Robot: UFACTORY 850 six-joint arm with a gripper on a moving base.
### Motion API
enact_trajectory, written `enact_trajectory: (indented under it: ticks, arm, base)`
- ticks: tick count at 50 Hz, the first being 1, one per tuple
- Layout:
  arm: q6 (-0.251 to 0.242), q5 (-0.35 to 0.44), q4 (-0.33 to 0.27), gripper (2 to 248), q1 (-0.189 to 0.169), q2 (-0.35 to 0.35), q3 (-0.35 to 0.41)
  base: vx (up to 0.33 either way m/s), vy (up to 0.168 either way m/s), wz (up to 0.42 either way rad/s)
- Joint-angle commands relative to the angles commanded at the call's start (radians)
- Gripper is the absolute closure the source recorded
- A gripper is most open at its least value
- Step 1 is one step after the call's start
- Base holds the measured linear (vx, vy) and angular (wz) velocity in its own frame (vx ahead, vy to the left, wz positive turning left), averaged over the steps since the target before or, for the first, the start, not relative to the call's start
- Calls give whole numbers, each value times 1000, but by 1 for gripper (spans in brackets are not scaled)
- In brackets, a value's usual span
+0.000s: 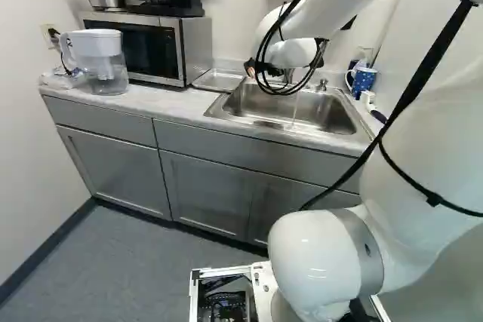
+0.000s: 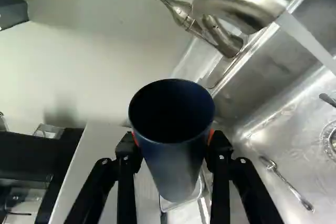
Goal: Rinse the cup and place it in the tray
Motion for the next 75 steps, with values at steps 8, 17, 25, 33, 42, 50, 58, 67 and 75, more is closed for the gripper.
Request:
enact_trajectory:
  ticks: [8,17,25,33,42,50,58,67,75]
  arm:
    - [-84,0,0,124,0,0,0]
    - [-179,0,0,124,0,0,0]
    - [-263,0,0,124,0,0,0]
    - [-347,0,0,124,0,0,0]
    - [-441,0,0,124,0,0,0]
    - [-525,0,0,124,0,0,0]
    - [-612,0,0,124,0,0,0]
    - [-704,0,0,124,0,0,0]
    - [-788,0,0,124,0,0,0]
  base:
    - [0,0,0]
    - [0,0,0]
    - [0,0,0]
    - [0,0,0]
    - [0,0,0]
    - [0,0,0]
    - [0,0,0]
    - [0,0,0]
    - [0,0,0]
